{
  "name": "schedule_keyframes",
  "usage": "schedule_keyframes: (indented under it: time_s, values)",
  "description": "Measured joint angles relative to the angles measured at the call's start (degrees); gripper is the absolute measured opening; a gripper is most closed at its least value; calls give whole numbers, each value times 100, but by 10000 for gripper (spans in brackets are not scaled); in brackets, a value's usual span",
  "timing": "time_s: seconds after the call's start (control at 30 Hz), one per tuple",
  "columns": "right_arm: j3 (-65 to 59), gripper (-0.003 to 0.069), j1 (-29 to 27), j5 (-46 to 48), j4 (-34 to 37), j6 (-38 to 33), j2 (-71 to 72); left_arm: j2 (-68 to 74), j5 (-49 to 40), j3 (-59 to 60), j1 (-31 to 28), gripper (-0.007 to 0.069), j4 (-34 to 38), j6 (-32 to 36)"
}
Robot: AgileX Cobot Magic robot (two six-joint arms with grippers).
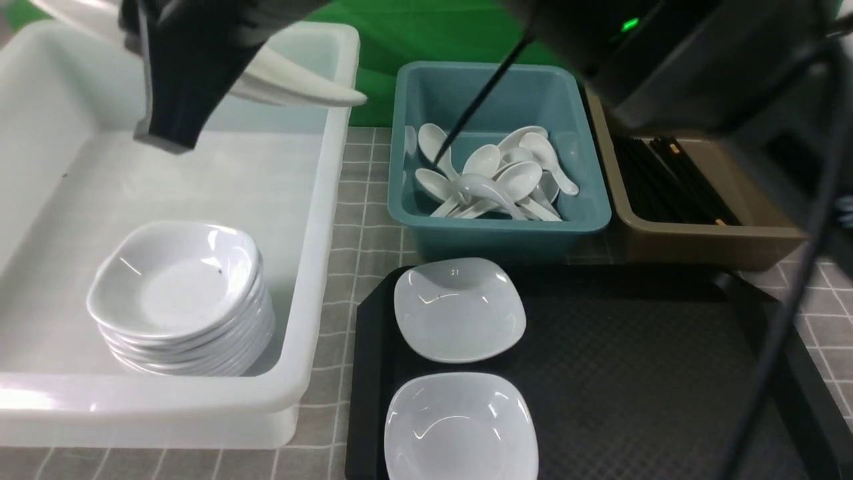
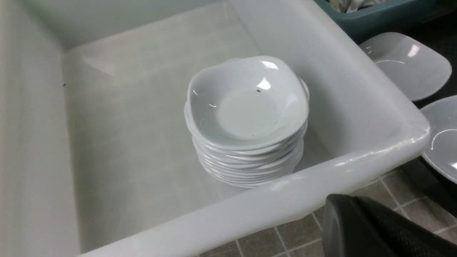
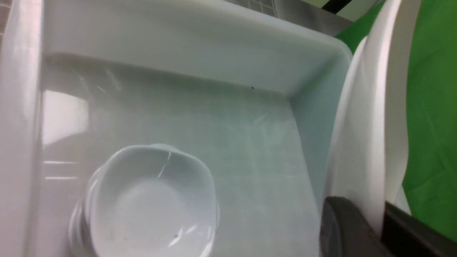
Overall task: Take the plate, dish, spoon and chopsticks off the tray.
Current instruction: Use the right arm to put the plate into the large storage box on the left
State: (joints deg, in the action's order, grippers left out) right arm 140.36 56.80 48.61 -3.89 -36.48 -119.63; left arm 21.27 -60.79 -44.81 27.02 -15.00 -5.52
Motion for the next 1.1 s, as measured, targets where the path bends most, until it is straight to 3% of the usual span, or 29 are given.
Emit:
schedule_keyframes:
  time_s: [0.2,0.33,0.43,0.63,0.97,1.1]
  values:
    - [0,67,-296,-902,203,-447,-542,-4,79,0,0,13,-720,-501]
    - [0,67,-549,-1338,905,-1039,-887,-4,91,0,0,13,-1443,-960]
    - [0,67,-659,-1594,1267,-1161,-1077,-4,91,-1,0,13,-1603,-1093]
    - [0,67,-773,-2063,1875,-1567,-1543,-4,111,-1,0,13,-1495,-1119]
    - [0,67,-888,-2807,2038,-1668,-2344,-4,303,-1,0,13,-358,-675]
    - [0,67,-915,-2853,2073,-1673,-2433,-4,303,-1,0,13,-229,-606]
